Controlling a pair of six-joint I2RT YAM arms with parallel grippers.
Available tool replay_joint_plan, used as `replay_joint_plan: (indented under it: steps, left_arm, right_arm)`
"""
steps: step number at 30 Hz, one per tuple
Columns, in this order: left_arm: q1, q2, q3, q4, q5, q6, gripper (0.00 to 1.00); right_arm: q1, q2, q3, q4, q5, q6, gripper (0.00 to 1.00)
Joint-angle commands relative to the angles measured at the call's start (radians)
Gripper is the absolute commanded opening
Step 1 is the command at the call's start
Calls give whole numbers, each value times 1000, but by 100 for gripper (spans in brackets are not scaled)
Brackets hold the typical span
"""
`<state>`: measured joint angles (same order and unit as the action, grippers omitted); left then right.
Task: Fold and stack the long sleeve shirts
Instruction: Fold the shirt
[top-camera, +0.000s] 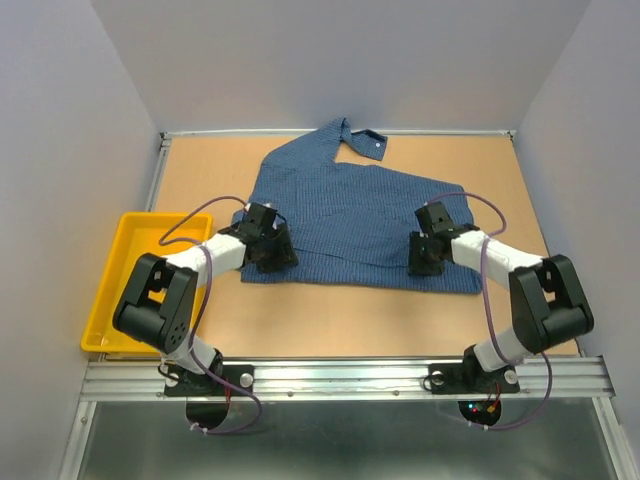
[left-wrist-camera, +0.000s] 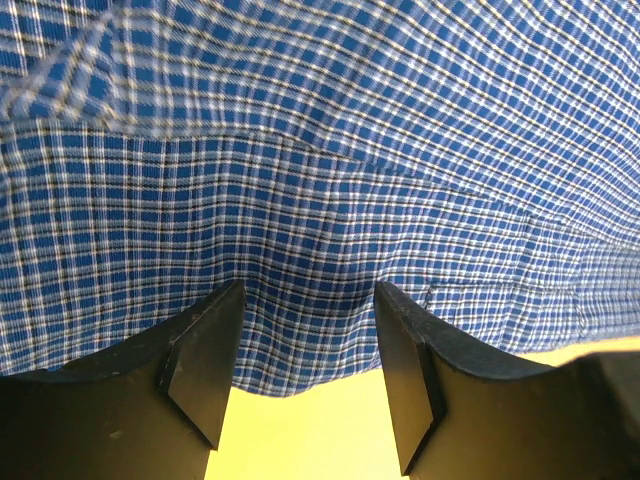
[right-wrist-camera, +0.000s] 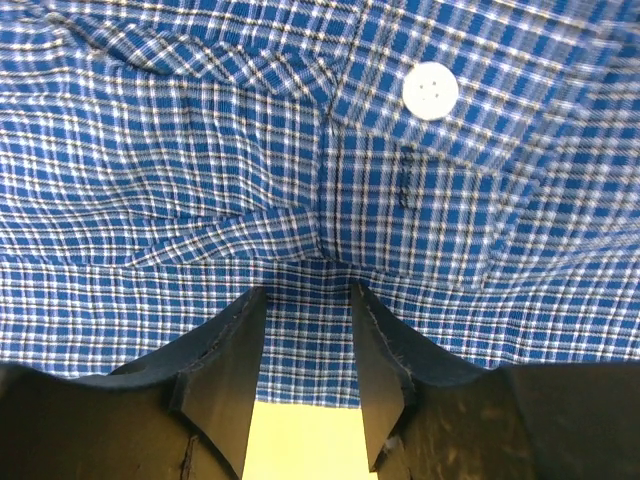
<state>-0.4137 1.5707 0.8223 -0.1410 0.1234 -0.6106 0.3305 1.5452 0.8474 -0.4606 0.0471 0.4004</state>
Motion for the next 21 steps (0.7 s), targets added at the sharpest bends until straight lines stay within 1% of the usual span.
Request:
replay_joint_plan:
  steps: [1, 2, 3, 4, 5, 6, 8, 9, 10, 11, 12, 13, 15, 16, 17, 18, 19, 20, 21]
  left_arm:
    - [-39, -114, -136, -207, 120, -18, 66]
    - [-43, -148, -152, -216, 130, -24, 66]
    - [-46, -213, -175, -239, 137, -31, 68]
    - [-46, -242, -183, -252, 140, -38, 69]
    - [-46, -271, -186, -265, 140, -40, 72]
    - [-46, -294, -186, -294, 139, -38, 77]
    - [-46, -348, -146, -327, 130, -26, 84]
    - [-46, -360, -118, -351, 121, -18, 91]
    - [-45, -368, -48, -362, 87, -8, 94]
    - [-39, -364, -2, -371, 65, 5, 97]
    - [-31, -353, 45, -382, 42, 20, 99]
    - [-7, -318, 142, -394, -15, 59, 99]
    - [27, -267, 236, -396, -65, 125, 99]
    - [51, -205, 326, -387, -71, 149, 99]
    - [91, -171, 368, -372, -77, 173, 99]
    - [113, -137, 405, -355, -86, 186, 99]
    - [128, -65, 478, -321, -93, 213, 99]
    - [142, -25, 512, -300, -94, 227, 99]
    - [163, 15, 546, -283, -99, 235, 97]
  right_arm:
    - [4, -104, -109, -303, -85, 78, 47]
    - [4, -170, -123, -326, -82, 90, 47]
    - [4, -195, -119, -372, -85, 97, 48]
    - [4, -244, -98, -391, -90, 101, 48]
    - [4, -260, -85, -404, -90, 106, 49]
    - [4, -275, -64, -427, -84, 107, 50]
    - [2, -286, -15, -444, -55, 103, 55]
    - [2, -277, 51, -455, -6, 95, 57]
    - [-7, -267, 80, -457, 17, 77, 62]
    - [-18, -252, 116, -457, 40, 65, 64]
    - [-33, -235, 146, -457, 60, 51, 66]
    - [-71, -194, 212, -455, 94, 38, 70]
    - [-113, -153, 272, -432, 125, 3, 71]
    - [-158, -105, 339, -422, 128, -5, 72]
    - [-182, -85, 370, -409, 126, -9, 72]
    - [-201, -57, 405, -394, 123, -9, 72]
    - [-247, -37, 433, -359, 109, -5, 72]
    - [-269, 11, 488, -343, 90, 5, 72]
    - [-290, 33, 510, -305, 65, 9, 72]
